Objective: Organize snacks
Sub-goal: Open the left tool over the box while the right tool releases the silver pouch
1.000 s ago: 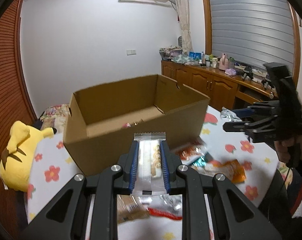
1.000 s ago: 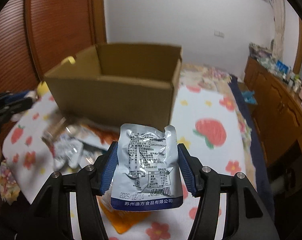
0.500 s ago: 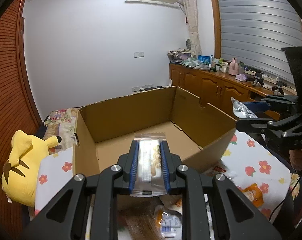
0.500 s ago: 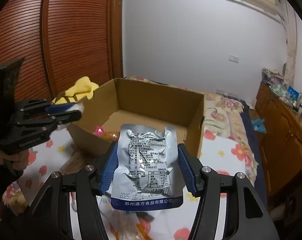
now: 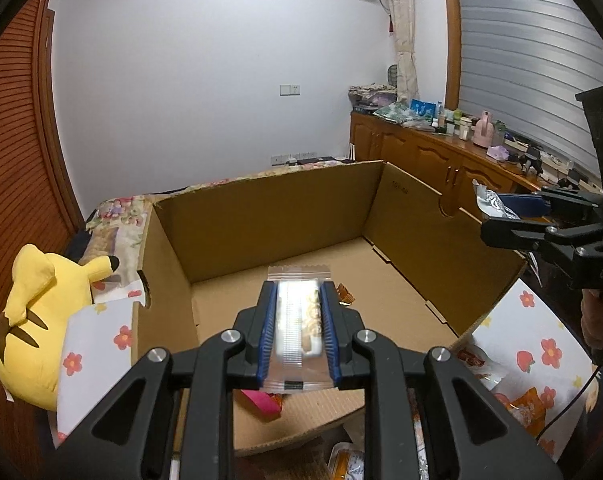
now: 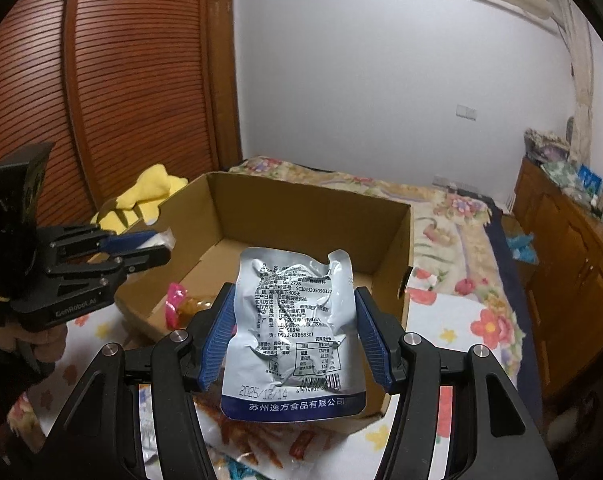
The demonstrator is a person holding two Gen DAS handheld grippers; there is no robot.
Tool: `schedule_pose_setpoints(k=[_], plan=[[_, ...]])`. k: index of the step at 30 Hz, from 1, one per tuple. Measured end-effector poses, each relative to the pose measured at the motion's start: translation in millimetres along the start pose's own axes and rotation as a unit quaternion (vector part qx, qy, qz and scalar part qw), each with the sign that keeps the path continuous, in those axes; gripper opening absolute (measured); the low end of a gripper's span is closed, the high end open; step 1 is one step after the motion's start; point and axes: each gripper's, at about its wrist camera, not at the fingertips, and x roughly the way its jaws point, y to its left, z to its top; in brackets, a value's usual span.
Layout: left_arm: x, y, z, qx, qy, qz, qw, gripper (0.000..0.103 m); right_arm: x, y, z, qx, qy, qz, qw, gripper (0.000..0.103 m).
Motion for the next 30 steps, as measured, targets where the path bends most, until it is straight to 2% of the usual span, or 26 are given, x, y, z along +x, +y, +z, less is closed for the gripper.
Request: schedule_pose_setpoints(k=[8,30], plan=[[4.5,-2.5,1.7,0.006,0.001,0.0,1.0,0.021,15.7,-14.6,2.4,0.023,0.007,0.003,1.0,0.06],[-5.0,-2.4,0.0,0.006,-0.007,-0.008,0.9999,0.021,43.9,-5.2,1.8,0.012,0.031,-0.004,0.999,0.061]])
